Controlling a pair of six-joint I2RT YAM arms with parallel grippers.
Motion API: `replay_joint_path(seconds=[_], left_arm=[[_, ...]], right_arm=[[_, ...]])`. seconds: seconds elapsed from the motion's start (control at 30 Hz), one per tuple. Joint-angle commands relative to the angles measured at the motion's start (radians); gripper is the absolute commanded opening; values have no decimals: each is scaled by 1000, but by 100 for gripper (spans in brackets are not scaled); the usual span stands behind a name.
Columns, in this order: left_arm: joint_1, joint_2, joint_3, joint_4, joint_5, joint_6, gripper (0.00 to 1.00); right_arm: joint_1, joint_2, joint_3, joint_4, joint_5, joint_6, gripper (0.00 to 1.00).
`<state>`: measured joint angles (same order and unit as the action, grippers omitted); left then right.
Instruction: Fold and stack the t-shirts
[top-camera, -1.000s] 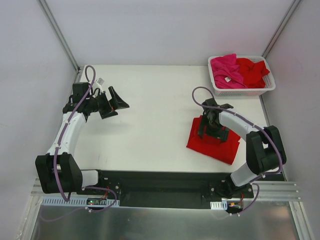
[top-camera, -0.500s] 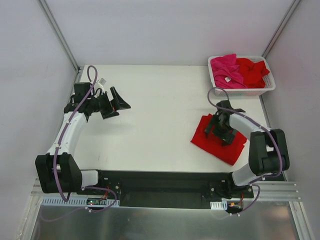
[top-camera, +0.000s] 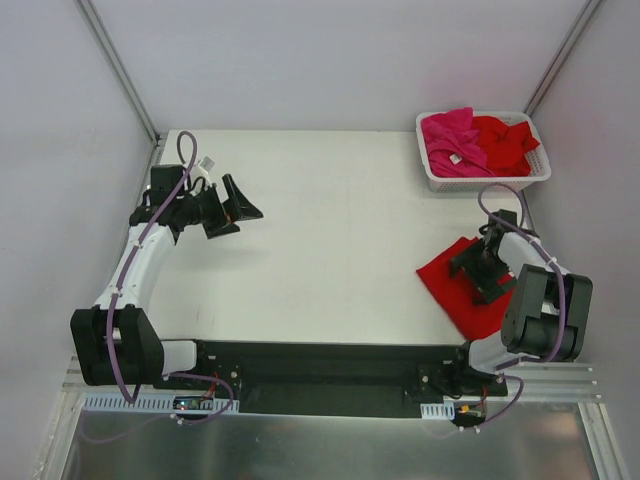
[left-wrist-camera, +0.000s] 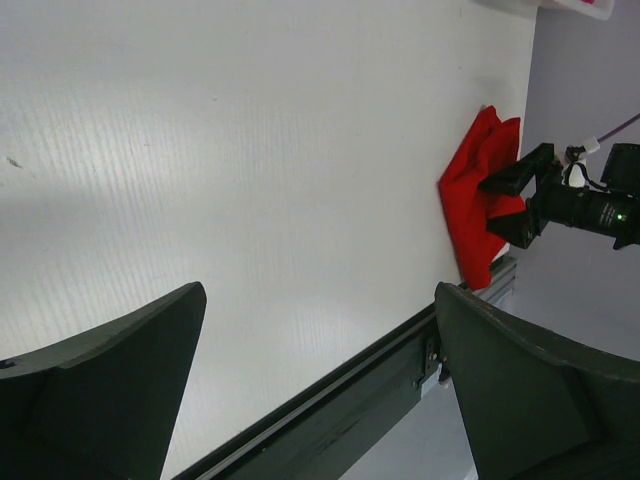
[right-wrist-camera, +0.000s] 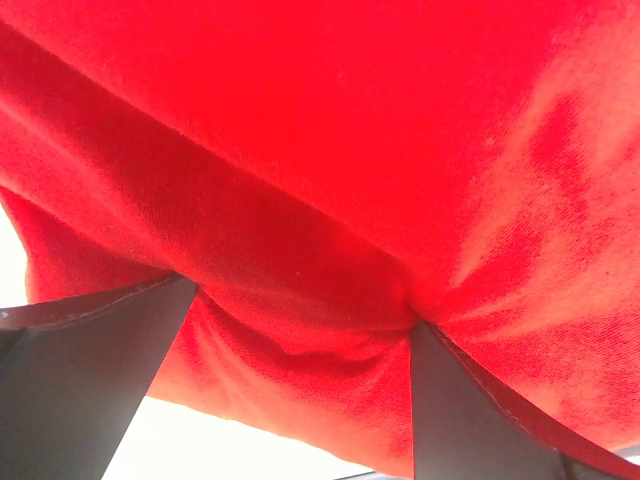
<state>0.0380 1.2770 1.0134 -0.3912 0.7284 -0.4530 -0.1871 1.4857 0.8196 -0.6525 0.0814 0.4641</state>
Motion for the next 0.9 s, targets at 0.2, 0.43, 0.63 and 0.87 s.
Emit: replay_joint_path(seconds=[0.2,0.43,0.63,0.87], left_arm=[[-13,-19,-18,-1,16,31,99],[-16,-11,-10,-3,14,31,99],[-23,-11,-13,-3,11,31,99],[-26,-8,-15,-5,9,30,99]], right_arm=[[-235,12,-22,-85,61,50,96],[-363,-2,29,-104,81,8,96],[-420,22,73,-92,60,2,96],[-419,77,127,-65,6,48,96]])
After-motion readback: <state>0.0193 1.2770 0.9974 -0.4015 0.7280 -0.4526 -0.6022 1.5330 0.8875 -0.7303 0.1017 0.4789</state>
